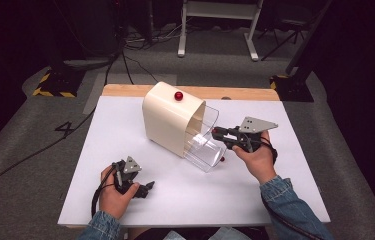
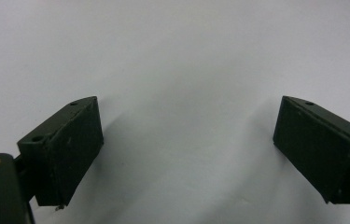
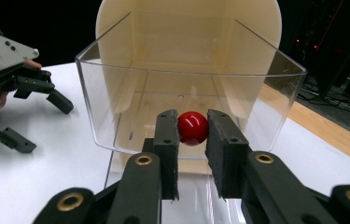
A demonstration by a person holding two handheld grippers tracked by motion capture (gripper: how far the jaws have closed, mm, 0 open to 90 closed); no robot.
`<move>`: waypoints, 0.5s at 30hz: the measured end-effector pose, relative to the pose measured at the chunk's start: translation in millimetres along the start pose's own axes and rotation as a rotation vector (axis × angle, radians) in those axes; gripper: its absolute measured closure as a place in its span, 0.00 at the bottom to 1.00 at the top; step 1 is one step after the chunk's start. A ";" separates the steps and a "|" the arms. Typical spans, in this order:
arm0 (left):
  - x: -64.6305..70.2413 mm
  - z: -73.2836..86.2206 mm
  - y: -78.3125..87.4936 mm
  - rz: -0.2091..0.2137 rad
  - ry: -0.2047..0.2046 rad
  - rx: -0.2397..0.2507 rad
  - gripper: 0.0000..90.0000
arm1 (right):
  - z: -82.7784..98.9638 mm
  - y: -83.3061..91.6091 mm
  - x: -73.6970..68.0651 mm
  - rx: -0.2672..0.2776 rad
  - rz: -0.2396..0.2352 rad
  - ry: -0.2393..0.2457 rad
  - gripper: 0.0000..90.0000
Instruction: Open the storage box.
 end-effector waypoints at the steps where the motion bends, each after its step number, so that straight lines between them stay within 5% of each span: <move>1: 0.2 0.1 -0.1 0.001 0.003 0.000 0.09 | 0.7 2.1 -0.4 -0.003 0.001 0.001 0.83; 15: 0.1 0.0 0.0 0.000 0.000 0.000 0.09 | 16.0 22.2 -1.6 -0.016 0.012 -0.007 0.82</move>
Point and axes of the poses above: each handheld gripper's, and its own axes: y roughly backward along the jaws, z roughly out of its underside, x roughly to its right, the point moved 1 cm from there along -y, roughly forward along the jaws, and after that the axes turned 5 degrees about y, right-handed, at the moved point
